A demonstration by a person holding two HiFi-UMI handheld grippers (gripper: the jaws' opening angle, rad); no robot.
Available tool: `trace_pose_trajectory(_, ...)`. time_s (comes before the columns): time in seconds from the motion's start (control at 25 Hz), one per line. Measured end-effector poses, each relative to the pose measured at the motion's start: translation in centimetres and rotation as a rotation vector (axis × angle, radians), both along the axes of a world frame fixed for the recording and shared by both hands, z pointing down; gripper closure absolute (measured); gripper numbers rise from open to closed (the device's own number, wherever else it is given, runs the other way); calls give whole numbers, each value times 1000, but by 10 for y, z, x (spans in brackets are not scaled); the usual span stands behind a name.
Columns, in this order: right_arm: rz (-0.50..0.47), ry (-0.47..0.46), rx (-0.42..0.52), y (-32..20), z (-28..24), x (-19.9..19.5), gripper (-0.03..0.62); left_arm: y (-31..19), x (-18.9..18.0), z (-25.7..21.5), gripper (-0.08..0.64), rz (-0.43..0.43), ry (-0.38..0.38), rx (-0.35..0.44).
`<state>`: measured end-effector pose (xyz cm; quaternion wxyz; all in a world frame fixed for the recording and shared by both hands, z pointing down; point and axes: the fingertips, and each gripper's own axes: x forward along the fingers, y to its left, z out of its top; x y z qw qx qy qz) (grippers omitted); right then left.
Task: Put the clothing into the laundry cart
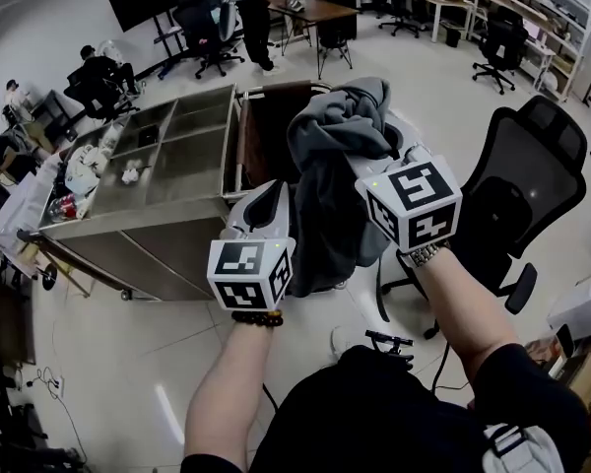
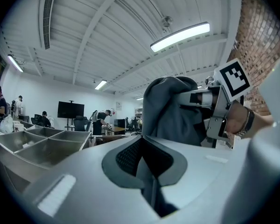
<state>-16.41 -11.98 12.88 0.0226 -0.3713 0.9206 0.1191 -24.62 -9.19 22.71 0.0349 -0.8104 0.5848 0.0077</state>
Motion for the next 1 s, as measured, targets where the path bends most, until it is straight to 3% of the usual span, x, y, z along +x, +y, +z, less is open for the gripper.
trace_pose_trajectory(0.56,-51,-2,-28,-74,-20,-22,453,-47,-20,-6,558,-82,2,-30)
trace_pose_trajectory(1.0,-71,63,-138,-151,43,-42,445,-100,-27,16,557,-103,-3,-48)
